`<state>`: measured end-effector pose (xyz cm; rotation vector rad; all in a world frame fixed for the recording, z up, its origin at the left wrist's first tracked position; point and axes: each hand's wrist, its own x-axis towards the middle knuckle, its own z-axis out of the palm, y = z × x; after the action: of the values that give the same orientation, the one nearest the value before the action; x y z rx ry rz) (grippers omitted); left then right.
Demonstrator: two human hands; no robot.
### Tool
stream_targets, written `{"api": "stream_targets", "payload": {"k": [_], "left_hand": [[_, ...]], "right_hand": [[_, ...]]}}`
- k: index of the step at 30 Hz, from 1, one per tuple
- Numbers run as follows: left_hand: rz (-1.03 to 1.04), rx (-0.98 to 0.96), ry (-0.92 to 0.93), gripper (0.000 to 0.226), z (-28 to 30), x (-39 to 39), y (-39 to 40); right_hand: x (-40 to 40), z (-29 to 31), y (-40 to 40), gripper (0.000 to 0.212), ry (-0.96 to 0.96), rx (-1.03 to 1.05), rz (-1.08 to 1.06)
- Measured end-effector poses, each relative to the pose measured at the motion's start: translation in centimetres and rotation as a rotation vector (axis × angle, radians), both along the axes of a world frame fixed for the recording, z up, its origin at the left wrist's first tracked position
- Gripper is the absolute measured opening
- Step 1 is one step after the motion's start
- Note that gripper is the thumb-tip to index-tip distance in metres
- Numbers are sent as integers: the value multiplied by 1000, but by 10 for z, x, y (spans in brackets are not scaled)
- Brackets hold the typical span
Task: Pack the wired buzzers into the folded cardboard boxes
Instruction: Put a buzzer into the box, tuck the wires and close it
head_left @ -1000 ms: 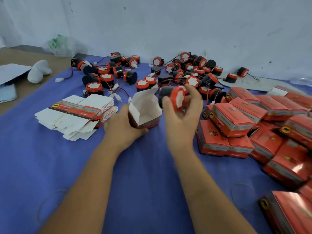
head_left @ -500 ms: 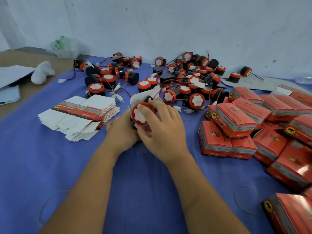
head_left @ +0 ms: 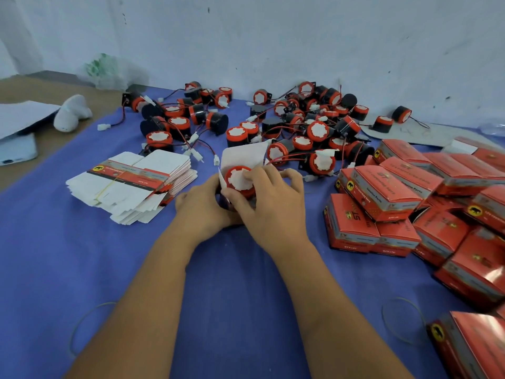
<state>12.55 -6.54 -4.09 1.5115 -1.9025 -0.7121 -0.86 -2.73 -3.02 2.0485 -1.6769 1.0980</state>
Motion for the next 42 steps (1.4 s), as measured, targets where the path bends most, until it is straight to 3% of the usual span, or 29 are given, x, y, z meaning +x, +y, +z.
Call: {"api": "stream_targets", "payload": {"k": [3, 5, 8, 9, 11, 14, 16, 18, 21, 25, 27, 29, 32, 35, 38, 42], "left_hand": [[13, -27, -74, 48, 0, -1, 0], [34, -37, -93, 52, -1, -3, 0], [-14, -34, 128, 59, -1, -6, 2], [-47, -19, 253, 59, -1, -6, 3], [-102, 6, 390, 58, 0, -4, 5], [-188, 57, 425, 59, 2, 1, 4], [-255, 113, 412, 60, 4, 5, 4], [-295, 151, 407, 62, 5, 7, 4], [-272, 143, 397, 60, 2, 5, 3], [-179, 34, 420, 49, -5, -1, -1], [-167, -19, 360, 40, -5, 0, -4], [-182, -29, 283, 42, -2, 1, -4], [-231, -35, 340, 48, 0, 1, -2], [-234, 10, 434, 52, -1, 1, 0], [-224, 27, 420, 59, -2, 2, -2], [-221, 55, 398, 62, -3, 3, -4]], "right_hand": [[3, -5, 1, 57, 147, 140, -40], [7, -7, 2, 60, 131, 176, -58], [8, -7, 2, 50, 85, 124, -50], [7, -7, 2, 38, -16, 70, -22], [5, -1, 1, 17, -463, -80, 12], [-8, 15, -7, 33, -1157, -68, 10], [-22, 20, -12, 39, -1358, 85, 97], [-30, 25, -13, 10, -1346, 118, 190], [-23, 26, -7, 23, -1121, -56, 173], [2, 9, 9, 20, -460, -313, 155], [10, 5, 13, 25, -244, -259, 310], [13, 8, 14, 34, -237, -128, 403], [11, 14, 10, 41, -473, -45, 304], [-4, 10, 1, 11, -589, -18, 133], [-17, 6, -5, 17, -552, 113, 53], [-22, 5, -11, 33, -443, 104, -14]]}}
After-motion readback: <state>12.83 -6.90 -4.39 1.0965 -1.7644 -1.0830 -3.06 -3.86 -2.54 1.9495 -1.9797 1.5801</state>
